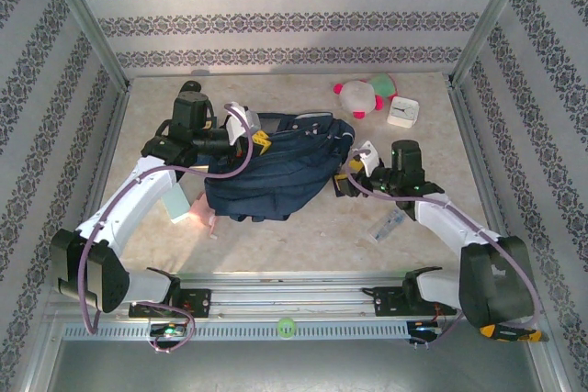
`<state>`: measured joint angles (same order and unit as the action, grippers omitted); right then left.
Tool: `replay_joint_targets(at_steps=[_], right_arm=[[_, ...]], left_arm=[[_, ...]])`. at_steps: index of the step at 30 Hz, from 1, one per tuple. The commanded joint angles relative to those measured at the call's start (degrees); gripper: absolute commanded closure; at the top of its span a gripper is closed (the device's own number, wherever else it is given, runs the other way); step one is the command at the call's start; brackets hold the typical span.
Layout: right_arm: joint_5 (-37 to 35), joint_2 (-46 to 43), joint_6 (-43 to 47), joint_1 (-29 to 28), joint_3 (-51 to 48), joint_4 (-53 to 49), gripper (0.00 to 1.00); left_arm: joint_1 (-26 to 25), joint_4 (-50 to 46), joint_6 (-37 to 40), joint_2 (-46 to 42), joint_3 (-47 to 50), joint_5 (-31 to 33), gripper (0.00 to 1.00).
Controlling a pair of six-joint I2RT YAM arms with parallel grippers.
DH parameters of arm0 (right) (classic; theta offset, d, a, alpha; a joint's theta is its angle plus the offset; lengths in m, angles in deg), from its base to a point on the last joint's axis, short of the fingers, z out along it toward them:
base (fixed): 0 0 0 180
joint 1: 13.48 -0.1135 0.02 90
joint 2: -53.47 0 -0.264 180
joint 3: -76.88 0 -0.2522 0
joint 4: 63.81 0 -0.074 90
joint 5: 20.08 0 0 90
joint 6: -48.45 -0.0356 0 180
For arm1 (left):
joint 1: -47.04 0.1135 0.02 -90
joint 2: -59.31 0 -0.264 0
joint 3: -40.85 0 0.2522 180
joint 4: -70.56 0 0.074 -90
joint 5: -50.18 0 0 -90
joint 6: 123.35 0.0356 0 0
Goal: Pack books, pencil case, and school supplies into a backpack
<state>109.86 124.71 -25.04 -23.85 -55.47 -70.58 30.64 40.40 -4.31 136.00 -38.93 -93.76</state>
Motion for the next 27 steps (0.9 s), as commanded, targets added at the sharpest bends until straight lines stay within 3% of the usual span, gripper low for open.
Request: replay_joint_targets(at_steps=[1, 5, 13, 20, 27], right_arm=[[5.39, 2.43, 1.59, -0.17, 2.83, 4.59, 0.4], [7.58, 2.02, 2.12, 0.0, 2.97, 4.4, 0.56], [9.44, -4.29, 1.7, 1.58, 1.82, -1.06, 0.98], [12.0, -7.01, -2.74, 1.11, 1.65, -2.36, 1.0], [9.22, -11.0, -5.24, -5.29, 4.1, -12.89, 1.0]], left_arm=[[0.63, 5.76, -1.33, -0.77, -2.67, -5.56, 1.0], [0.75, 6.33, -1.35, -1.17, -2.11, -4.79, 1.0], [0.54, 9.22, -3.09, -1.43, -0.47, 5.52, 1.0], [-1.83, 12.03, -5.57, -2.06, 1.65, 13.44, 1.0], [-10.09, 15.31, -10.14, -0.9, 2.72, 33.04, 1.0]])
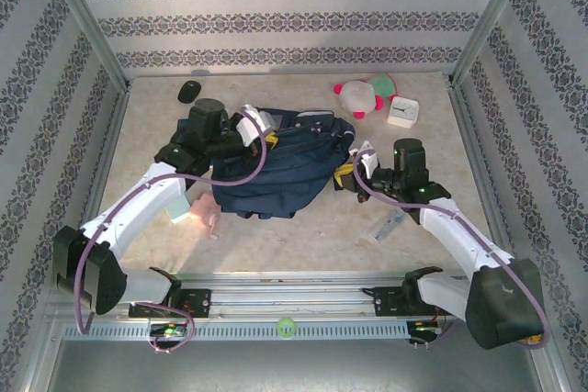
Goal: Pack books, pencil case, and school supplies into a backpack
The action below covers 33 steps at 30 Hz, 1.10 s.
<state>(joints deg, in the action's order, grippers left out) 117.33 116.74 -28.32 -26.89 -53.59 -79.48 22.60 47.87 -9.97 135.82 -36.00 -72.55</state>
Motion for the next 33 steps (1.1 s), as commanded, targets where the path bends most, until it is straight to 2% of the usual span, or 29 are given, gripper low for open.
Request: replay_joint_targets(at_steps=[1, 6, 10, 16, 20, 26, 33], right_arm=[[0.99, -4.2, -3.14, -3.56, 2.1, -4.61, 1.0], [-2.72, -8.71, -10.11, -10.45, 1.85, -8.11, 1.0], [-8.08, -10.77, -19.39, -14.73, 2.81, -12.13, 1.0], [-11.92, -11.5, -27.97, -18.37, 5.25, -17.45, 1.0], [-12.46, -11.35, -32.9, -20.04, 6.91, -20.16, 1.0], [-13.84, -8.61, -43.13, -21.99, 7.93, -20.23, 1.0], [-15.23, -5.74, -49.44, -24.85, 9.5, -16.57, 1.0]], left_arm=[[-3.2, 8.79, -5.75, -0.24, -0.05, 14.34, 1.0], [-8.61, 12.01, -9.16, 3.62, -0.14, 25.99, 1.0], [-13.31, 14.63, -12.4, 7.42, -1.56, 35.28, 1.0], [-18.3, 15.29, -15.87, 12.57, -4.58, 44.53, 1.0], [-18.97, 15.61, -18.31, 14.0, -5.93, 47.1, 1.0], [-20.12, 16.53, -22.78, 14.72, -5.91, 47.12, 1.0], [-21.78, 19.71, -26.06, 15.17, -4.06, 43.67, 1.0]])
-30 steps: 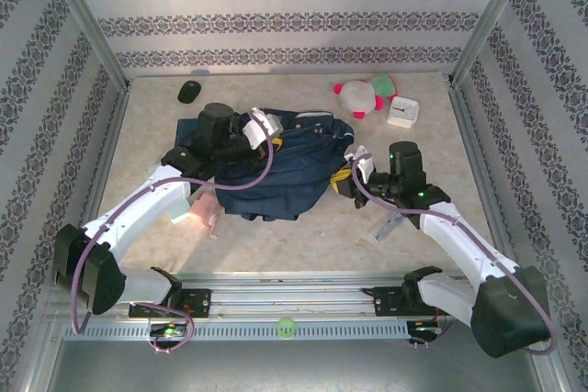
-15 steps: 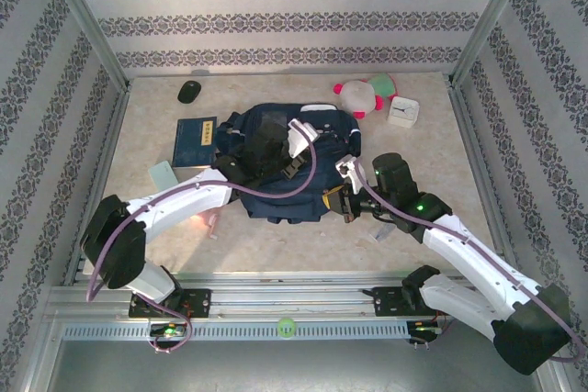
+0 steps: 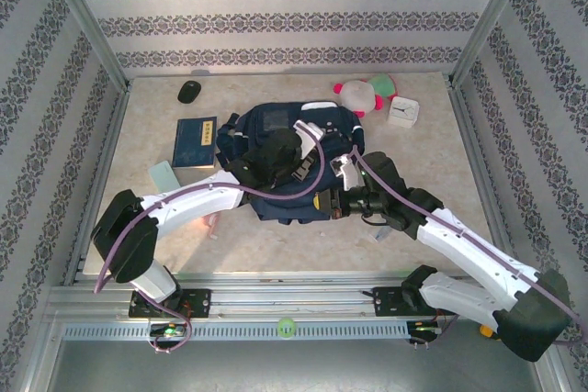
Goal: Pack books, pencil case, and school supplies into a backpack
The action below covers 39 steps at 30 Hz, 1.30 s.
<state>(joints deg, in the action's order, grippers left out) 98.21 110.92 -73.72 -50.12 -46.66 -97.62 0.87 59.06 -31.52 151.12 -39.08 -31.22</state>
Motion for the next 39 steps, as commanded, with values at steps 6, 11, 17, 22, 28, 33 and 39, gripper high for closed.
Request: replay_joint_targets(at_steps=[6, 11, 17, 22, 28, 33, 39], right_arm=[[-0.73, -5.48, -8.07, 6.41, 1.36, -6.49, 0.49], [5.64, -9.46, -17.18, 21.92, -5.13, -2.05, 0.18], [10.5, -5.19, -20.95, 24.43, -4.33, 2.73, 0.11], [11.82, -2.51, -27.59, 22.02, -5.87, 15.34, 0.11], [6.81, 1.22, -30.72, 18.04, -6.05, 17.74, 0.15], [-0.69, 0.59, -34.14, 14.21, -6.39, 19.85, 0.65], [-14.48, -4.6, -41.16, 10.36, -6.81, 22.93, 1.0]], left_arm=[[2.73, 13.3, 0.19, -4.03, 4.11, -9.62, 1.0], [7.43, 16.58, 1.54, -6.75, 7.76, -25.38, 1.0], [9.51, 14.09, 5.57, -7.85, 7.21, -36.05, 1.0], [9.76, 13.38, 6.43, -7.22, 6.54, -40.83, 1.0], [9.86, 15.99, 4.96, -6.63, 7.02, -42.71, 1.0], [9.86, 13.77, 5.2, -6.53, 5.89, -38.21, 1.0], [9.87, 5.39, 1.03, -12.21, 5.27, -21.26, 0.7]])
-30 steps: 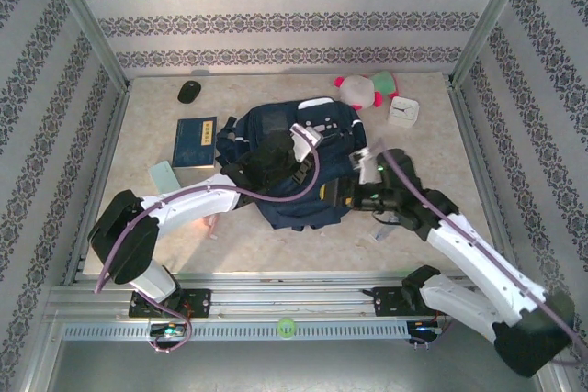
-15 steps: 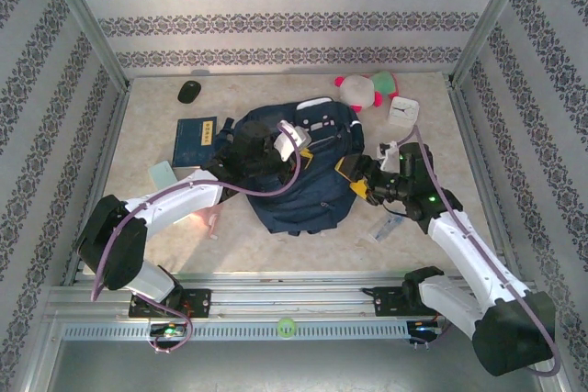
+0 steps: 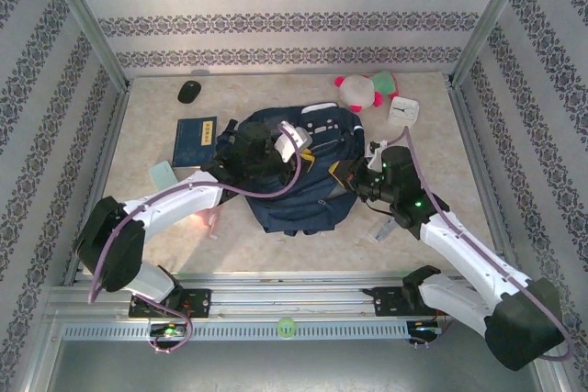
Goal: Pack books, pencil case, and school supplies into a backpack
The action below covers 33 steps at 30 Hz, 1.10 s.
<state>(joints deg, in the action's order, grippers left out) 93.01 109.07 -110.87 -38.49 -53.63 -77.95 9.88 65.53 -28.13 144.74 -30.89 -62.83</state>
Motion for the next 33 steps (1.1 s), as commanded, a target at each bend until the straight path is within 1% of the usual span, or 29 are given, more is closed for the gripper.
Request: replay_joint_targets(at_steps=[1, 3, 4, 5, 7, 8, 10, 11, 14, 17, 20, 26, 31, 33], right_arm=[[-11.26, -2.96, -4.36, -2.17, 0.96, 3.44, 1.0], [-15.25, -2.66, -4.42, -4.49, 2.83, 3.36, 1.0], [-17.21, -2.31, -4.57, -5.75, 3.75, 3.42, 1.0], [-18.69, -1.86, -4.96, -6.8, 4.64, 3.53, 1.0], [-21.56, -0.6, -5.96, -8.87, 6.41, 3.61, 1.0], [-23.12, -0.02, -6.43, -9.98, 7.15, 3.78, 1.0], [-26.47, 1.07, -6.71, -12.17, 8.56, 3.9, 1.0], [-28.23, 1.7, -6.47, -13.23, 9.43, 3.83, 1.0], [-31.03, 3.67, -5.95, -15.46, 11.71, 3.89, 1.0], [-31.78, 5.8, -5.83, -16.75, 13.5, 4.1, 1.0], [-32.53, 7.15, -5.49, -17.84, 14.56, 4.37, 1.0], [-32.62, 8.34, -5.17, -18.18, 15.34, 4.73, 1.0], [-32.43, 8.51, -5.19, -18.24, 15.42, 4.87, 1.0], [-32.16, 8.74, -5.23, -18.23, 15.51, 5.05, 1.0]], left_arm=[[0.73, -4.09, -3.85, -7.73, -3.18, 12.46, 0.67], [0.24, -9.45, -8.59, -11.27, -3.46, 17.45, 0.62], [-0.19, -12.78, -10.22, -13.3, -3.57, 19.72, 0.58], [-0.96, -16.13, -11.38, -15.51, -3.54, 22.96, 0.56], [-3.04, -21.82, -14.54, -19.48, -3.19, 29.91, 0.55], [-4.08, -25.0, -17.56, -21.3, -3.04, 33.05, 0.54], [-5.75, -30.31, -24.01, -24.02, -2.94, 36.19, 0.53], [-6.87, -32.59, -27.13, -24.94, -2.7, 36.91, 0.51], [-11.79, -37.97, -33.67, -25.42, -2.37, 40.36, 0.5], [-16.98, -39.93, -37.33, -23.19, -2.93, 43.52, 0.49], [-20.76, -40.29, -39.57, -19.14, -5.06, 45.28, 0.48], [-24.21, -42.26, -44.76, -10.99, -10.15, 48.05, 0.47], [-24.83, -41.87, -46.78, -9.19, -11.16, 48.62, 0.46], [-25.56, -42.29, -49.53, -7.72, -12.0, 49.25, 0.47]])
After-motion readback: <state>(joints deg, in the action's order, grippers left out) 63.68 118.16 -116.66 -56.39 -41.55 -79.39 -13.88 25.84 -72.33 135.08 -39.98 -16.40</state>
